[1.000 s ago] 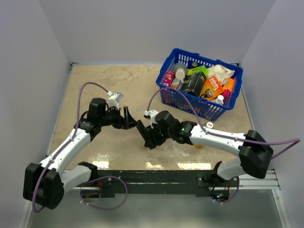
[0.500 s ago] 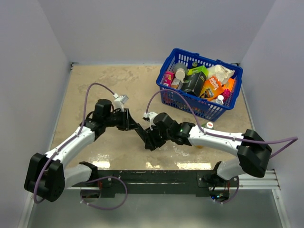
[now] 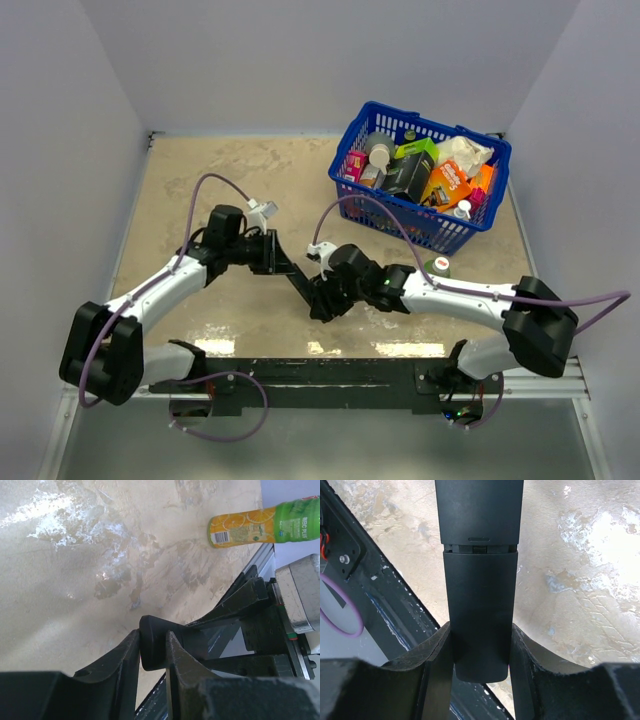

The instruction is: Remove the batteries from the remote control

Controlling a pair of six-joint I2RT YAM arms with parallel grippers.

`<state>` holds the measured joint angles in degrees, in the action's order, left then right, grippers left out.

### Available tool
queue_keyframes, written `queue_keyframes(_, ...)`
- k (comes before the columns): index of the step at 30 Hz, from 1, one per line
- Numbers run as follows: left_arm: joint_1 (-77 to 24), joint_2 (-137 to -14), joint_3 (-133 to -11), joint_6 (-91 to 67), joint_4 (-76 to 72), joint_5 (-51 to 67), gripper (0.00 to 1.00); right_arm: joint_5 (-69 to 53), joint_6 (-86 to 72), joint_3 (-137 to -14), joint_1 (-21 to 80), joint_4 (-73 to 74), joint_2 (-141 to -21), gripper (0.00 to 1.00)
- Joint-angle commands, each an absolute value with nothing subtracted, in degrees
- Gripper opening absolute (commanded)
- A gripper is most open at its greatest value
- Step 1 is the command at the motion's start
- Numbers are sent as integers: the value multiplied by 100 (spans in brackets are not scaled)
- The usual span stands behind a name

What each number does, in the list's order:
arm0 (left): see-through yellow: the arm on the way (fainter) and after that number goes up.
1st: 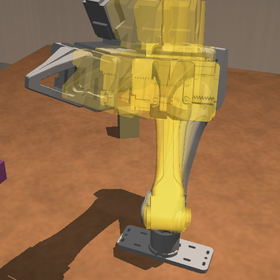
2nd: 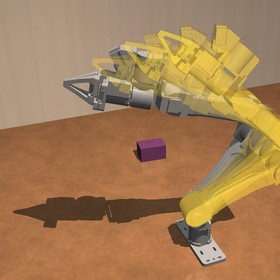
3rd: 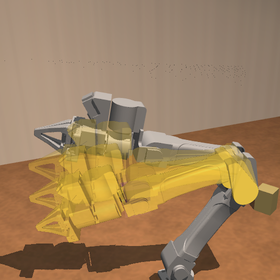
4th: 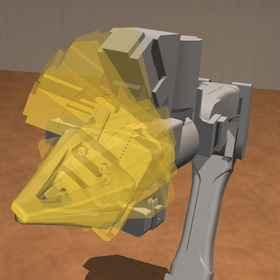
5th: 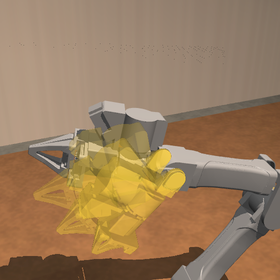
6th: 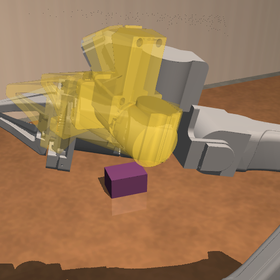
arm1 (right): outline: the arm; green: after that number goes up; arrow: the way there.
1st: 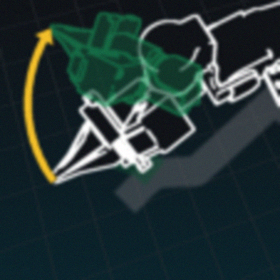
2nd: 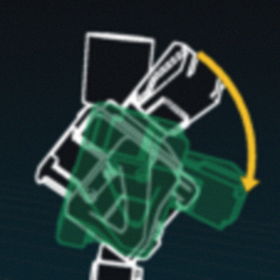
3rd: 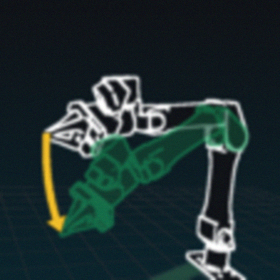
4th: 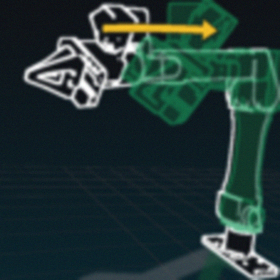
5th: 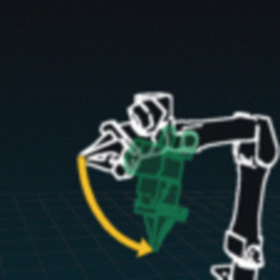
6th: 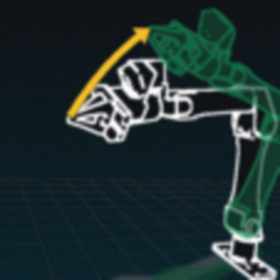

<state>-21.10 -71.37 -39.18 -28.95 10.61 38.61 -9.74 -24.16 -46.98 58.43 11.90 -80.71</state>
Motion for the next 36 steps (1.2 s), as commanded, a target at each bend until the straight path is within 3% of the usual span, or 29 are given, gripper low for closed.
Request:
queue_keyframes(1,-2083,-7277,-4210,-2558,1204,3568,26,-1125,-2259,-4606,5862,949,-7682,7)
queue_keyframes(19,-2083,-7479,-4412,-2443,1459,3208,36,-1081,-2241,-4438,5862,844,-7752,7)
queue_keyframes(28,-2083,-7585,-4377,-2496,1362,3472,18,-1046,-2232,-4333,5862,835,-7691,7)
queue_keyframes(36,-2013,-7647,-4552,-2557,1784,2673,21,-932,-2259,-4307,5854,861,-7761,7)
